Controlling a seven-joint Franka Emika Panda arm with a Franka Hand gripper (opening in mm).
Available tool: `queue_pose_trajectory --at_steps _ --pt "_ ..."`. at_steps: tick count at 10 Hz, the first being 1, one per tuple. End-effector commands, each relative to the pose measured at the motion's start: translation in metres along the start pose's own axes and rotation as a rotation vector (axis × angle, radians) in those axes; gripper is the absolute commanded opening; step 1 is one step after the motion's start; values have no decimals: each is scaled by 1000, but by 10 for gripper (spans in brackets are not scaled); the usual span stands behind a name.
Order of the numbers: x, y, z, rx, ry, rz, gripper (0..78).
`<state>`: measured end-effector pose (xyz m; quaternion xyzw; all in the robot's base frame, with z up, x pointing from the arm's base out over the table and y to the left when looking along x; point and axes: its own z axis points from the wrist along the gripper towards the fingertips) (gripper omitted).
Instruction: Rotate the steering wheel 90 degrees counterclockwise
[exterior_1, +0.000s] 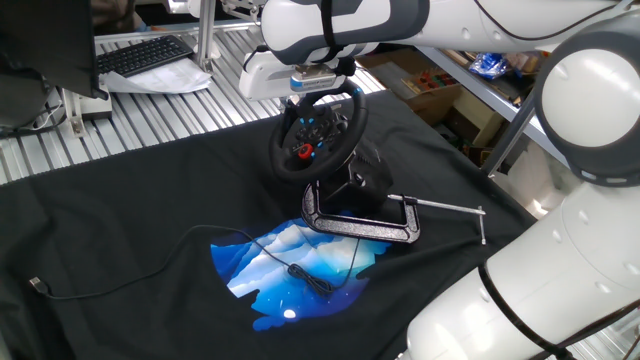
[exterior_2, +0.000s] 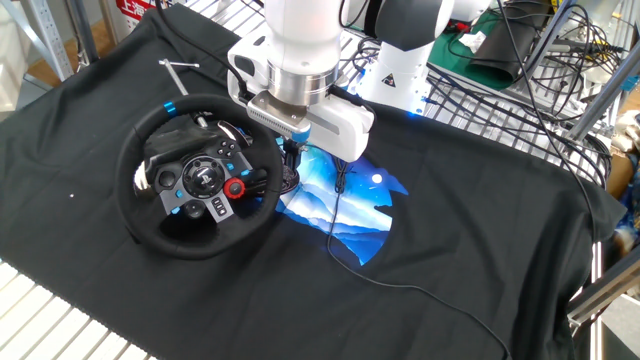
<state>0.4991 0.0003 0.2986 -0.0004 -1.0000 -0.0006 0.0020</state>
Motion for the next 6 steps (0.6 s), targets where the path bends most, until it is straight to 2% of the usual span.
queue_pose_trajectory --at_steps 1,2,6 --pt "0 0 0 -57 -16 200 0" --pt "0 0 0 -40 -18 199 0" --pt "0 0 0 -45 -17 200 0"
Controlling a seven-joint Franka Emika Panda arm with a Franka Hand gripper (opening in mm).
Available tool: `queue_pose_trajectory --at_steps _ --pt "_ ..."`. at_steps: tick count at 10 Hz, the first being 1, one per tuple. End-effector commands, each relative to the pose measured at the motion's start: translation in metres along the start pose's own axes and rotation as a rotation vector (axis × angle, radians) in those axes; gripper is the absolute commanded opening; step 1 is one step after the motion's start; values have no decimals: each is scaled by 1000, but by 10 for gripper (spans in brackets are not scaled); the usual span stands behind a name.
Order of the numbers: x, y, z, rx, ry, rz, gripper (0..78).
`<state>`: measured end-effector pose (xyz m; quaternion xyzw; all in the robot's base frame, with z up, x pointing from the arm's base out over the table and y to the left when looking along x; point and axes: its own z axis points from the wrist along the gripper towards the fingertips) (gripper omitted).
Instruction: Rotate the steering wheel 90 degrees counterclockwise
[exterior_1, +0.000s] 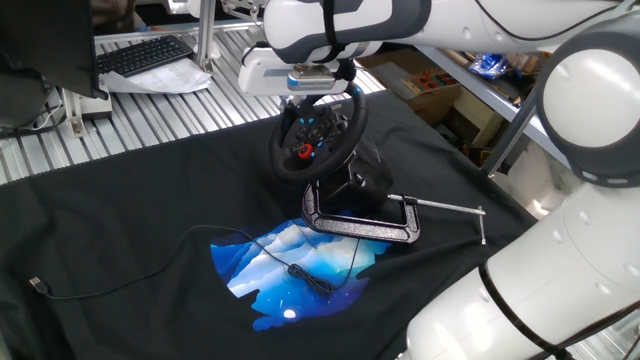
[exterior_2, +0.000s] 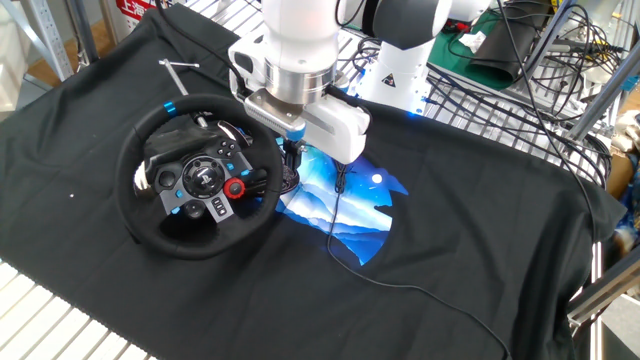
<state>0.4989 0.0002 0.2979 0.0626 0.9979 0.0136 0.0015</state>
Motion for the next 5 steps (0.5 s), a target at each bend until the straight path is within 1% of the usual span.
queue_pose_trajectory --at_steps 1,2,3,5 --pt "0 0 -1 -19 -10 74 0" --pt "0 0 -1 -19 -10 74 0" --pt "0 0 -1 -1 9 63 0" --pt "0 0 -1 14 14 54 0"
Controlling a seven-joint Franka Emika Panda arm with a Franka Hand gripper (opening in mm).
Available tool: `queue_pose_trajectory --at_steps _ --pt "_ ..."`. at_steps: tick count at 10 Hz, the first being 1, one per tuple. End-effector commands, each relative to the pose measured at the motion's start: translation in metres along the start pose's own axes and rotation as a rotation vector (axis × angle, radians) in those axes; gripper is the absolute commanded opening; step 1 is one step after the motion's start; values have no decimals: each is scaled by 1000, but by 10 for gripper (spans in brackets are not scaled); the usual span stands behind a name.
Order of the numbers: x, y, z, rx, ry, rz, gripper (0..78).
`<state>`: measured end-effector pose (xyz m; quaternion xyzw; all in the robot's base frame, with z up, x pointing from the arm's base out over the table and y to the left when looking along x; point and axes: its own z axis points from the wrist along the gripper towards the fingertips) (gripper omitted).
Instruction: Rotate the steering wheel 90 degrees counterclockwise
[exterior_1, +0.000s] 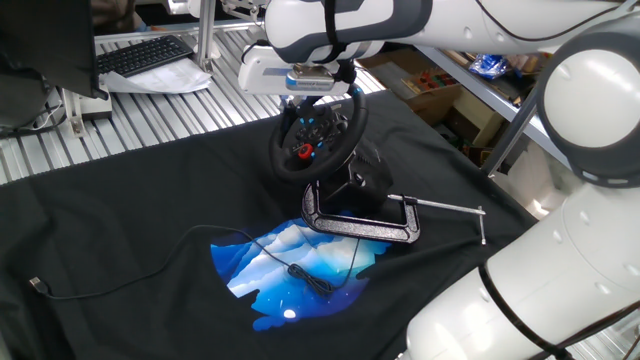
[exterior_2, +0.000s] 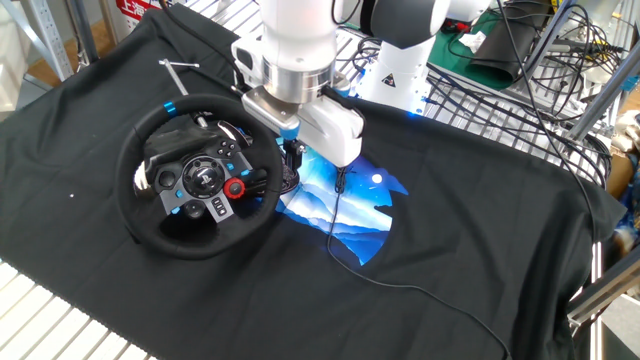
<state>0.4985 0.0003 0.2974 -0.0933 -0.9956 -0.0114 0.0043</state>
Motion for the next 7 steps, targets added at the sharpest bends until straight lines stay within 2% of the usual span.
queue_pose_trajectory --at_steps 1,7 --pt "-1 0 -1 10 4 -13 0" --pt "-1 0 -1 9 0 -23 0"
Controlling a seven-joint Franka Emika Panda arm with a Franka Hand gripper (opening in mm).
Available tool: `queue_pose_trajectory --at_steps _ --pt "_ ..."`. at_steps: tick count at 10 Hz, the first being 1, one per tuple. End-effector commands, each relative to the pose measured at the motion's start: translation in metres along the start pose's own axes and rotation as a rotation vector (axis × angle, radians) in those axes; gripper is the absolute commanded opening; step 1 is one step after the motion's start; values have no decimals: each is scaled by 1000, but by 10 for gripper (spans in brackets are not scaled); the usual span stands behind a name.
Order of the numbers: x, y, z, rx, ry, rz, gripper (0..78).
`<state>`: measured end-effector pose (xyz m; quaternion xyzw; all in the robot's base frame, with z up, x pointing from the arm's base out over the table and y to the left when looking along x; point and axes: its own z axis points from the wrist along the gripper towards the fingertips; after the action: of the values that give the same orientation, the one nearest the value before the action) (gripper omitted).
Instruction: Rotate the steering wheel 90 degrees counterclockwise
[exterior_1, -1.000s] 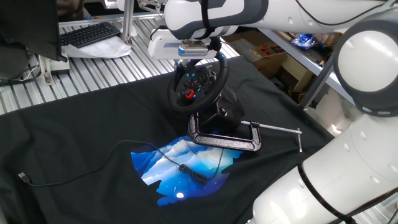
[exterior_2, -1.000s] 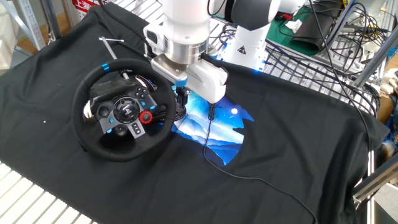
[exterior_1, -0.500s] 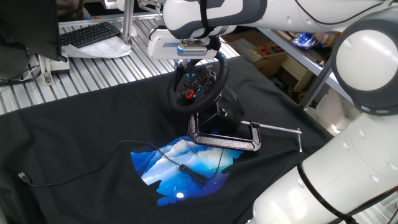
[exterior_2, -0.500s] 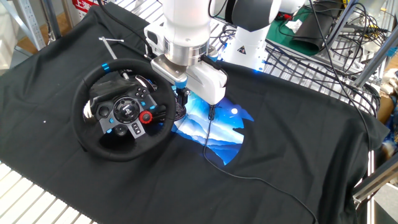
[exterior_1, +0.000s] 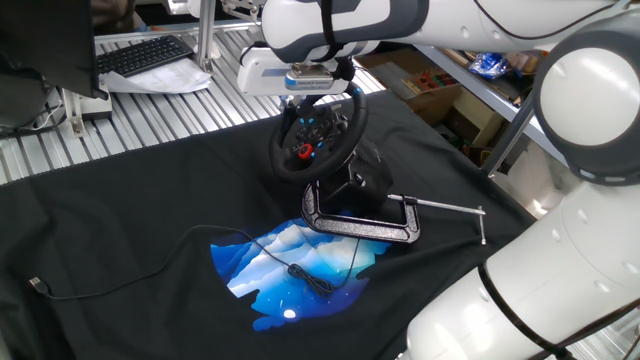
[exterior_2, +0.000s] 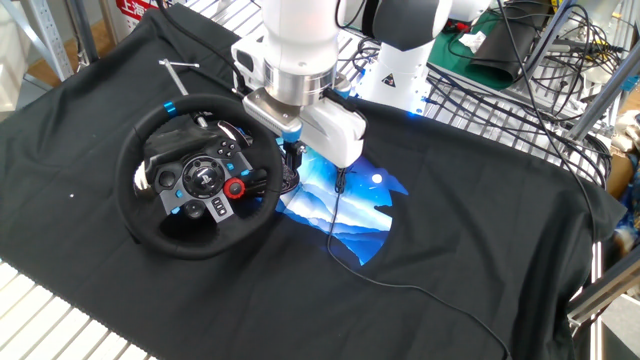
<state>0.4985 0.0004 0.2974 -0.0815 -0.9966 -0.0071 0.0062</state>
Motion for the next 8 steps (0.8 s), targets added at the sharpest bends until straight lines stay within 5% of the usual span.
queue_pose_trajectory --at_steps 1,8 --pt "-1 0 -3 -2 -2 5 0" --pt "-5 -17 -7 -3 -6 -19 0"
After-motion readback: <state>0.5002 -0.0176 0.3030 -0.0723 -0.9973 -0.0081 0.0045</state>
